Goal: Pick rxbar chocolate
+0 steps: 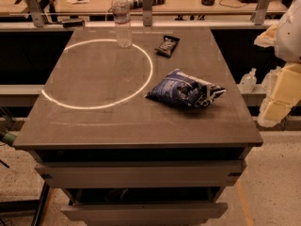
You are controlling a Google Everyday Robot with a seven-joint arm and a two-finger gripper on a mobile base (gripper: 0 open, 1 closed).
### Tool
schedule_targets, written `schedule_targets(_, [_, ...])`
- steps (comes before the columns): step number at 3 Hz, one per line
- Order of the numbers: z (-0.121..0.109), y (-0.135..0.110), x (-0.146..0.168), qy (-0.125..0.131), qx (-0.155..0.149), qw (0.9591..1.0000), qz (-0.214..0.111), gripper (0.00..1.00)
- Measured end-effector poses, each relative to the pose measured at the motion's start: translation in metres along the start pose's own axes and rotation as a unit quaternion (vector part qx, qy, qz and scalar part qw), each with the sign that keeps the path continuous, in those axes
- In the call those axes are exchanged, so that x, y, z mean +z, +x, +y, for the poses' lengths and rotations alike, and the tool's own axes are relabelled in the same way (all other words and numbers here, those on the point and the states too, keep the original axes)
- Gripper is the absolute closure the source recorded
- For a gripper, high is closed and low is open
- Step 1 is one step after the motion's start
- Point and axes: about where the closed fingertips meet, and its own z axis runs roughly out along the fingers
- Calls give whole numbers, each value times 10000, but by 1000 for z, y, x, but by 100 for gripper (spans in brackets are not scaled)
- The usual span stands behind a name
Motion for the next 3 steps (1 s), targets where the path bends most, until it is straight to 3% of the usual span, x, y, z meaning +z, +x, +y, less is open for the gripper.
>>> schedule_targets(1, [0, 0, 0, 1, 0, 10000, 0, 0])
schedule_targets(2, [-8, -1, -3, -47, 328, 9993, -168, 0])
schedule_targets(3, [-34, -5, -3, -112, 390, 9986, -325, 0])
